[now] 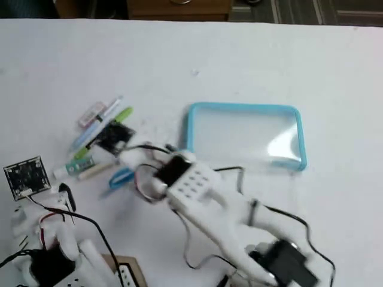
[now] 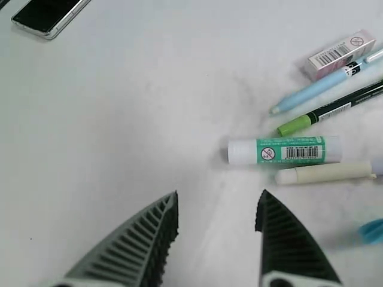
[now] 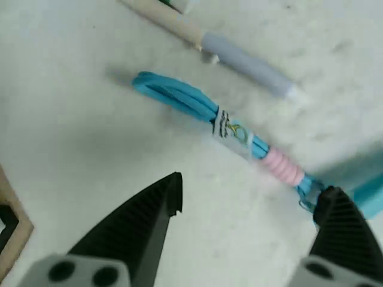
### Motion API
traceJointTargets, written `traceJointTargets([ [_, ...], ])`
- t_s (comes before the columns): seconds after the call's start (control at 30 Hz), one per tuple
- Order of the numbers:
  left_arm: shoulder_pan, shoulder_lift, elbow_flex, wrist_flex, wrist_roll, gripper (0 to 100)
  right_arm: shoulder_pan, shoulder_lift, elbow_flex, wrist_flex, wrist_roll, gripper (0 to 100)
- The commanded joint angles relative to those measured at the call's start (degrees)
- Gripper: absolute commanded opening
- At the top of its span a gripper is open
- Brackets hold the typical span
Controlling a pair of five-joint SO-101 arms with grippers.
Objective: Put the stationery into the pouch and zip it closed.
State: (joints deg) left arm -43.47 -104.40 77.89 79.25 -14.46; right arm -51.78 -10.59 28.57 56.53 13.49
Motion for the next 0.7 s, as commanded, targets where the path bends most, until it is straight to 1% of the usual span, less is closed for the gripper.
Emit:
traceJointTargets([
  [0.0, -0.22, 0.31, -0.18, -0.53, 0.62, 23, -0.75, 8.57, -5.63, -3.74, 3.08, 35.1],
  [0.17, -0.22, 0.31, -0.09, -0.53, 0.62, 23, 0.31, 18.24, -8.88, -10.59, 3.52, 35.1],
  [0.27, -0.22, 0.31, -0.09, -0.53, 0.44, 23, 0.92, 22.37, -12.13, -12.44, 3.78, 34.1],
  [0.33, -0.22, 0.31, -0.09, -0.53, 0.44, 23, 1.27, 25.36, -14.42, -13.14, 4.48, 29.8],
  [0.43, -0.04, 0.31, -0.09, -0.53, 0.44, 22, 1.80, 29.32, -17.14, -14.37, 8.79, 19.7],
  [0.53, -0.04, 0.31, -0.09, -0.53, 0.35, 22, 1.80, 31.25, -18.37, -14.64, 10.46, 9.8],
  [0.6, -0.04, 0.31, -0.09, -0.53, 0.35, 22, 1.80, 31.16, -18.46, -14.64, 10.64, 6.1],
  [0.67, -0.04, 0.31, -0.09, -0.53, 0.35, 22, 1.80, 30.37, -18.46, -14.37, 10.73, 5.3],
])
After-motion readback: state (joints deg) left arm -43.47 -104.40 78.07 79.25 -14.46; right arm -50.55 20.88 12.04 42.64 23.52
